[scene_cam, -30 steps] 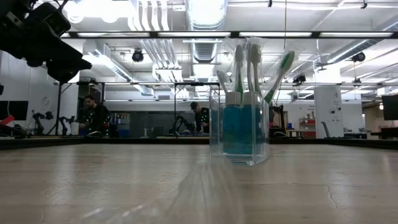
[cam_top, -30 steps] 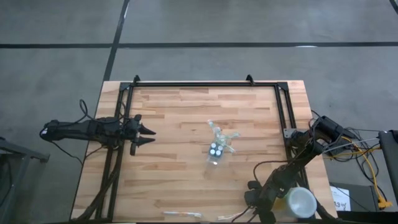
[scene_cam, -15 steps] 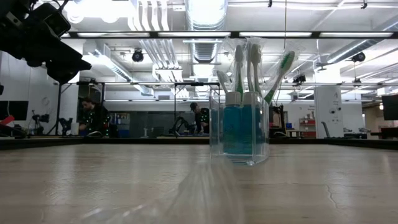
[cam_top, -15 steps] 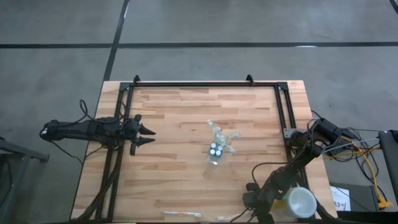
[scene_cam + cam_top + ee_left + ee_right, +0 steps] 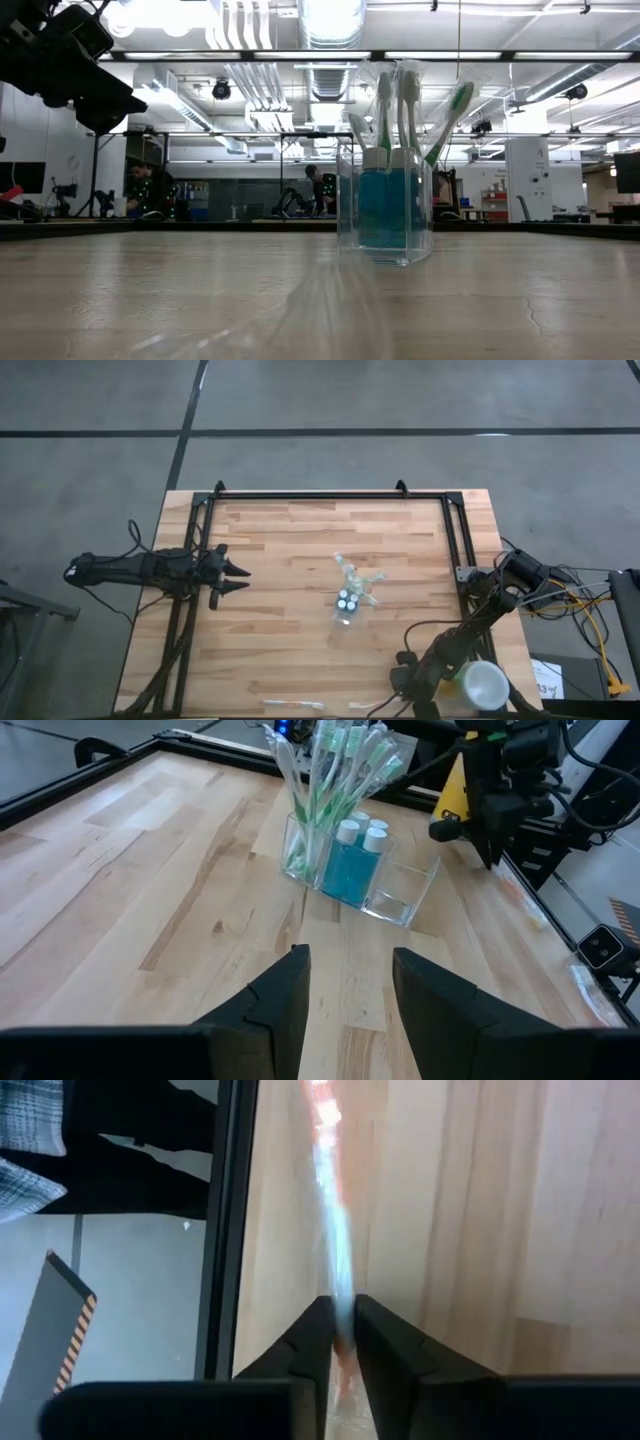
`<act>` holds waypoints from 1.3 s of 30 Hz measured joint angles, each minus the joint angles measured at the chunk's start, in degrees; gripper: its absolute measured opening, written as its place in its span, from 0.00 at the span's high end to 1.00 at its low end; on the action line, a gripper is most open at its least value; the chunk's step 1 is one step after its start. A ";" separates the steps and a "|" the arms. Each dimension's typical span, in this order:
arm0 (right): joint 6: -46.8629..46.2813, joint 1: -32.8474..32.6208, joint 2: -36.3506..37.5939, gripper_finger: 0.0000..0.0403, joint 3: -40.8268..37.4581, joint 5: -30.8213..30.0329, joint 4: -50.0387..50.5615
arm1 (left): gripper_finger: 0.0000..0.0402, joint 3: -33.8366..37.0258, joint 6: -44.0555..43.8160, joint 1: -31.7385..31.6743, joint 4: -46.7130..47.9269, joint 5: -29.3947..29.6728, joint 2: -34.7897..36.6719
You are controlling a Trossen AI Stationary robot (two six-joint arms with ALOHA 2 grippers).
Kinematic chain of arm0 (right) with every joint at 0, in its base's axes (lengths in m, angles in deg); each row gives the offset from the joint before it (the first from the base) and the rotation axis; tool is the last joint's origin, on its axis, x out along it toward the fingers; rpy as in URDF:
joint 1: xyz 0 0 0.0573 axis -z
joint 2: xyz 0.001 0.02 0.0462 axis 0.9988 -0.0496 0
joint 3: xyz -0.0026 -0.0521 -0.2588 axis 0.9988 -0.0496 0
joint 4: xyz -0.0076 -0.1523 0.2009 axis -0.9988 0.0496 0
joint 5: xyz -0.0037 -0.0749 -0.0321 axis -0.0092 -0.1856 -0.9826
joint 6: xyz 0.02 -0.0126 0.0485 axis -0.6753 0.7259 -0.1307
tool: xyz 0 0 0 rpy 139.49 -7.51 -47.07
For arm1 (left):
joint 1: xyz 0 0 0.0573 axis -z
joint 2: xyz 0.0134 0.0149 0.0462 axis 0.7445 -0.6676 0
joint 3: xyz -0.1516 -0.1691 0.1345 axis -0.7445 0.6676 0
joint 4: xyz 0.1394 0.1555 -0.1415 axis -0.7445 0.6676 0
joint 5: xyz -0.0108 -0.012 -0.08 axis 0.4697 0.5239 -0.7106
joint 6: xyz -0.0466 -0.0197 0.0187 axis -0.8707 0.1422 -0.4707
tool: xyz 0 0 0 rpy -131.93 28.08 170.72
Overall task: Pick & Place toothbrushing station
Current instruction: Put the right white orange toothbrush into the front side of the transparent organizer
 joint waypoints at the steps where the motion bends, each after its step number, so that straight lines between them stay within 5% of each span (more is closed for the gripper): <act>1: 0.02 0.00 0.33 0.92 -0.02 0.04 0.59 | 0.63 -0.02 0.00 0.02 0.00 0.00 0.00; 12: 1.84 0.25 6.50 0.95 -0.17 -4.22 15.50 | 0.63 -0.02 0.00 0.01 0.06 -0.04 -0.02; 39: 4.93 8.57 16.60 0.95 -0.35 -3.60 47.15 | 0.63 0.00 0.00 0.00 0.04 -0.22 -0.02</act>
